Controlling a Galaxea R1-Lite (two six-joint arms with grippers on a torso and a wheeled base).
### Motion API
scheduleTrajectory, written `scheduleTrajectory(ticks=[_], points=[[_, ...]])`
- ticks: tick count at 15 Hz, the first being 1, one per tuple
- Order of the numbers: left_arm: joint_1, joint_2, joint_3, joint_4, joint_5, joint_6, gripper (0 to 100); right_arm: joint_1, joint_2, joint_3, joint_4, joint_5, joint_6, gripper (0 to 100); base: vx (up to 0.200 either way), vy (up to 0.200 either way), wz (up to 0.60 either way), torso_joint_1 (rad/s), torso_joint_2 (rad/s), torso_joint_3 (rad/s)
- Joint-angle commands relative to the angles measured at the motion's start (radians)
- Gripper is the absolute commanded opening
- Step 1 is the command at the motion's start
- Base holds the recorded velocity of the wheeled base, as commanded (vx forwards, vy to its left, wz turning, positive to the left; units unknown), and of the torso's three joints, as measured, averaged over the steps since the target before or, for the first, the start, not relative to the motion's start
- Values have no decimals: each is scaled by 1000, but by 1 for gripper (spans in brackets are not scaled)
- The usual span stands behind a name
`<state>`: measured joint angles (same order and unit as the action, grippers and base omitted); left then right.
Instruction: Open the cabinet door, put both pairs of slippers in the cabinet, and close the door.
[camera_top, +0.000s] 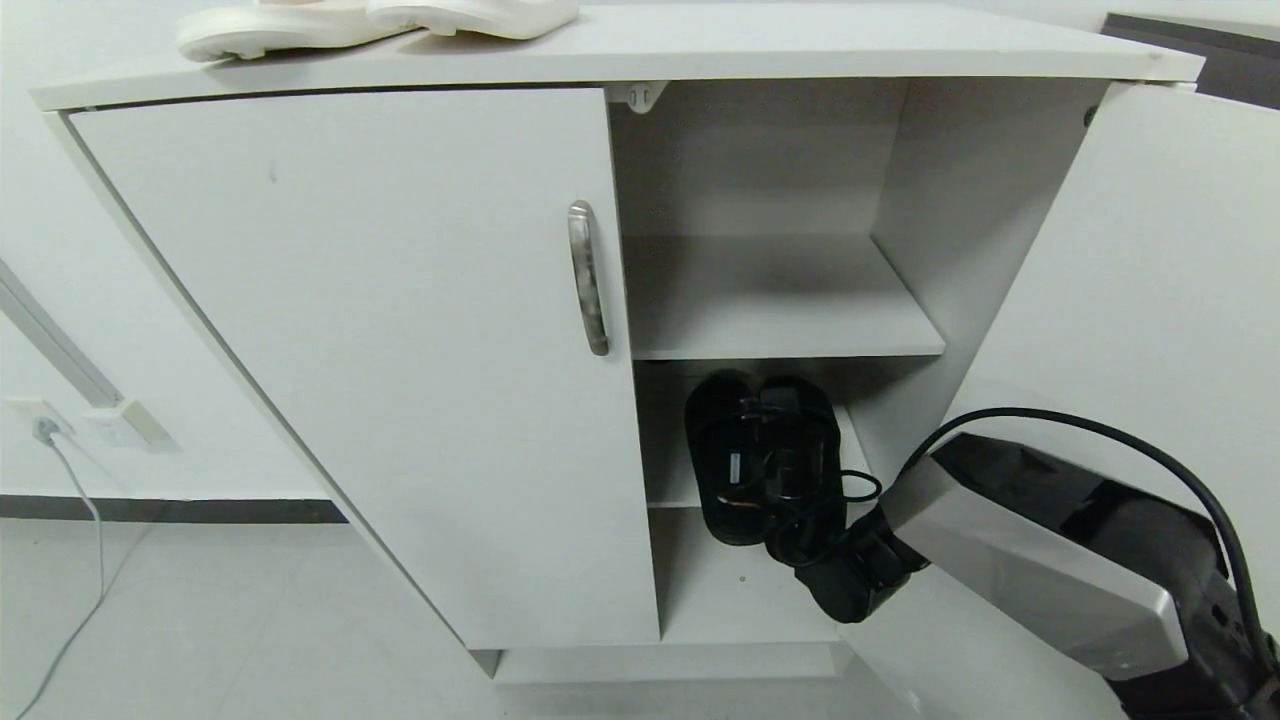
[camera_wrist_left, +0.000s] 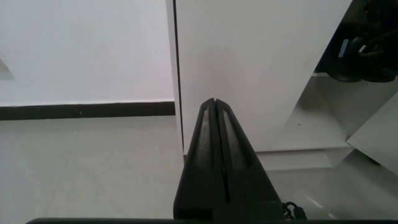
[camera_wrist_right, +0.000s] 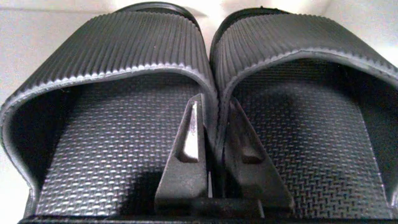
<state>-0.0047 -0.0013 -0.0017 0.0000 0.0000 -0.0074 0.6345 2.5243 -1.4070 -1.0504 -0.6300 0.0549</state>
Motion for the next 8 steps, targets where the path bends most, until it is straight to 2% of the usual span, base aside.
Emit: scheduleTrajectory(ticks=[1, 8], points=[[0, 1, 0, 0, 0, 0, 0, -13, 22, -63, 23, 1, 2, 0, 0, 0, 0, 0, 0, 0], [0, 1, 0, 0, 0, -2, 0, -27, 65, -155, 58, 3, 5, 0, 0, 0, 0, 0, 0, 0]])
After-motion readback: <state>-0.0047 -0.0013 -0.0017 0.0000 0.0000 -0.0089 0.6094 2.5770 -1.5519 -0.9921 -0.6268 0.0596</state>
